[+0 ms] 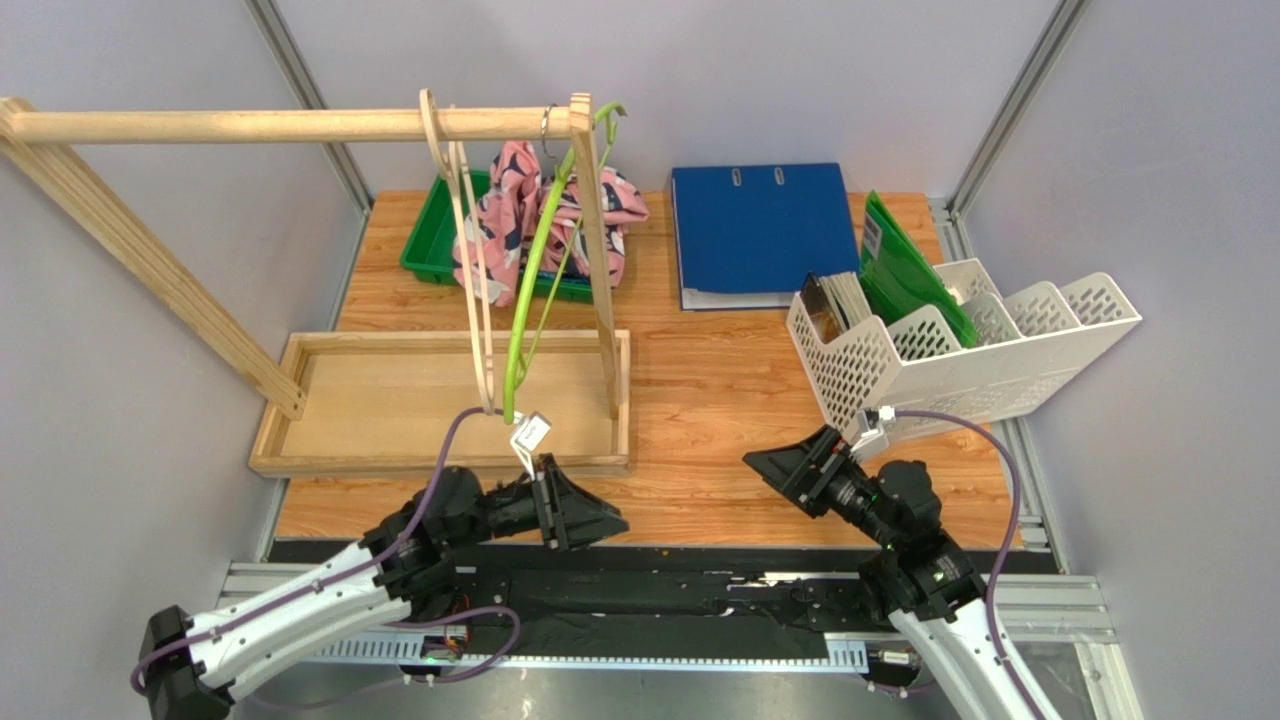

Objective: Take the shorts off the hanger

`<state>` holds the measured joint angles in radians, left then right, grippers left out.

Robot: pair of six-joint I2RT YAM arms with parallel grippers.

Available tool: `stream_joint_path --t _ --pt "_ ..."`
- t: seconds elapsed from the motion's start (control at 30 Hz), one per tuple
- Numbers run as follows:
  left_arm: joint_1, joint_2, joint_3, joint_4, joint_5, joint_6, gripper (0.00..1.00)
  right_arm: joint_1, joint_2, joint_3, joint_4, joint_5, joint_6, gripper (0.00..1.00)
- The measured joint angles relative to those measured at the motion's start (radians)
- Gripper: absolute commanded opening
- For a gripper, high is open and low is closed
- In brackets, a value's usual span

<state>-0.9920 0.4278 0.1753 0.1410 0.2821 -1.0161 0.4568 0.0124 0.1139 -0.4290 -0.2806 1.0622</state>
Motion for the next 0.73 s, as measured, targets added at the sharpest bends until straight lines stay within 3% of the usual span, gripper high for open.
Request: stream_joint_path --t 0.13,0.27,0.73 --pt "-0.002 -0.237 -0.116 -0.002 0.023 0.001 0.66 0.0 -0.002 -0.018 0.093 -0.049 0.062 1.0" --pt "-0.002 -0.414 -0.127 -0.056 0.05 -0.002 0.66 0.0 -0.002 -0.036 0.161 -0.063 0.09 1.0" --pt "-0.003 -0.422 -0.128 -0.246 0.117 0.068 0.68 0.0 -0.002 -0.044 0.183 -0.042 0.058 1.0"
